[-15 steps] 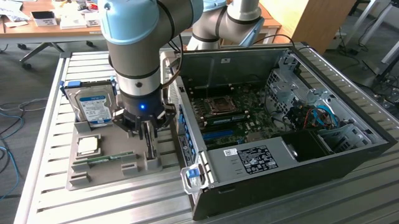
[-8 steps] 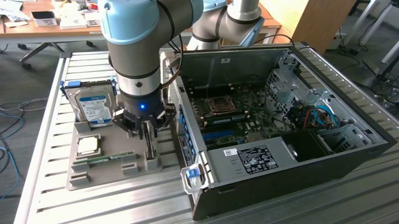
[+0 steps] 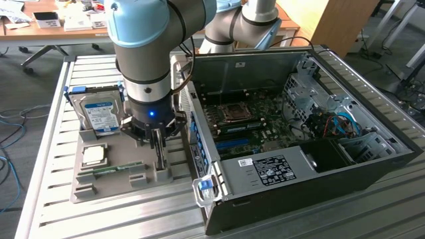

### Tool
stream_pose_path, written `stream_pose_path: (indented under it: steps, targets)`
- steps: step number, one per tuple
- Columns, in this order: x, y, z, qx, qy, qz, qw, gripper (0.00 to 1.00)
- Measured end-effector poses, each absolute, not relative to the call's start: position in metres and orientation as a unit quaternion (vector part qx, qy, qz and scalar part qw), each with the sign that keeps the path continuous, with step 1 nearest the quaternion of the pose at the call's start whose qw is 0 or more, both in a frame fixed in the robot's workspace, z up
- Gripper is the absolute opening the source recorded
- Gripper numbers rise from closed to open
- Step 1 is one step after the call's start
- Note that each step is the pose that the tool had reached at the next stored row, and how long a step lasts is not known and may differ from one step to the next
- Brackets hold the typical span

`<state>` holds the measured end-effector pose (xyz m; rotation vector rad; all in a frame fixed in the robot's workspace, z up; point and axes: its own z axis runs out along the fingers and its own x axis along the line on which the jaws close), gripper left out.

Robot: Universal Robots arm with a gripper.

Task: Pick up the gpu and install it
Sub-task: 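Pick up the gpu and move the gpu toward the slot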

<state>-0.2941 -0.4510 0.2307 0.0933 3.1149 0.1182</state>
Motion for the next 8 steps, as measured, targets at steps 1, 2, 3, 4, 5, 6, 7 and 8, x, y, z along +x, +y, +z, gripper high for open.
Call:
stream_pose_path:
  steps: [1,2,3,4,5,6,7,8]
  targets:
    - [-0.2941,-0.4510,0.2307,0.030,0.999,0.038,0.012,0.33]
    - [-0.2941,-0.4510,0.2307,0.030,0.999,0.038,0.012,0.33]
    - [-0.2941,-0.4510,0.2307,0.030,0.999,0.038,0.012,0.33]
    - [-0.2941,-0.4510,0.2307,0.030,0.999,0.038,0.012,0.33]
    - [-0.2941,-0.4510,0.2307,0.030,0.999,0.038,0.012,0.33]
    - [-0.2941,-0.4510,0.2307,0.030,0.999,0.038,0.012,0.33]
    - [-0.2941,-0.4510,0.2307,0.030,0.999,0.038,0.012,0.33]
    - [-0.2941,-0.4510,0.2307,0.030,0.999,0.038,0.012,0.33]
